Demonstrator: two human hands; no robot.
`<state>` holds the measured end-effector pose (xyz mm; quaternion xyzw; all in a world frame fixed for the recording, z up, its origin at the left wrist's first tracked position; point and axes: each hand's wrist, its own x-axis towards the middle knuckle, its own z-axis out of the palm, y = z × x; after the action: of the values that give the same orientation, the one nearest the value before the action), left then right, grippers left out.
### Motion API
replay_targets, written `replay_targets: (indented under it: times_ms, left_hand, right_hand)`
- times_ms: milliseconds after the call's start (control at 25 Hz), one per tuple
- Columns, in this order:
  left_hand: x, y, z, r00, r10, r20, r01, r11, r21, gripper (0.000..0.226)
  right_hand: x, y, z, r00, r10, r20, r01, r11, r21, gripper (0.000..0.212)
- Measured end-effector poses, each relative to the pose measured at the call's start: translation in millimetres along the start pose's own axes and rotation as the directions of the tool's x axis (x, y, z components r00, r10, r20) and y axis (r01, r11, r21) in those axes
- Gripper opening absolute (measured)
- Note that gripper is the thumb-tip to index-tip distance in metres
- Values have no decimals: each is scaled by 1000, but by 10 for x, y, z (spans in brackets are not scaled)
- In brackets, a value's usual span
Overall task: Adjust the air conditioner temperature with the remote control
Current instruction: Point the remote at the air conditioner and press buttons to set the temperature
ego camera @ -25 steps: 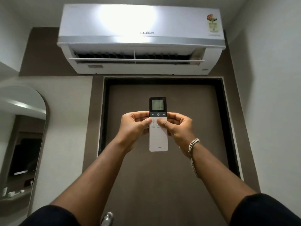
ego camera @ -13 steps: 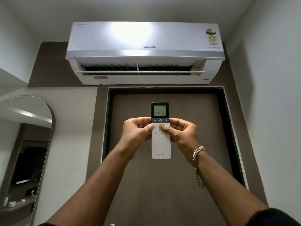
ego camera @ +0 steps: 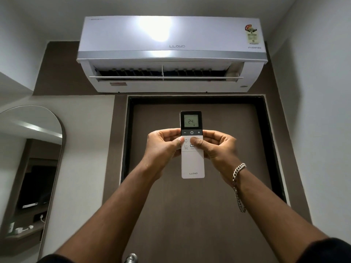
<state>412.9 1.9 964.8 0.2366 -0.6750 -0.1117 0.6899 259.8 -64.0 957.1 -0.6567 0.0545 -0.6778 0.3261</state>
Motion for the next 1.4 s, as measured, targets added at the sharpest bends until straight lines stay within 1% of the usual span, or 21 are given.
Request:
replay_targets:
  times_ms: [200, 480, 680, 920, 1120, 1280, 1400]
  left_hand:
    - [-1, -21, -9, 999, 36, -10, -36, 999, -7, 20]
    - [-27, -68, 7, 999, 45, 22, -45, 999, -5, 22]
    - [-34, -69, 18, 999, 48, 18, -48, 999, -7, 21]
    - [-54, -27, 47, 998, 57, 9, -57, 998, -8, 21]
    - [-79, -8, 63, 998, 59, 14, -59, 998, -11, 23]
    - [-82, 18, 32, 999, 47, 8, -47, 999, -8, 19]
    - [-80, 21, 28, 1000, 18, -17, -18, 1000, -21, 16]
  right_hand:
    - [-5, -26, 24, 1000, -20, 0, 20, 1000, 8, 34]
    - [-64, -9, -17, 1000, -5, 4, 5, 1000, -4, 36]
    - [-95, -28, -19, 1000, -10, 0, 10, 1000, -13, 35]
    - [-135, -97, -31, 1000, -24, 12, 24, 1000, -8, 26]
    - [-145, -101, -18, 1000, -25, -7, 25, 999, -30, 28]
    - [-157, -117, -1, 1000, -22, -16, 22, 999, -35, 36]
    - [-171, -127, 27, 1000, -22, -18, 21, 999, -46, 36]
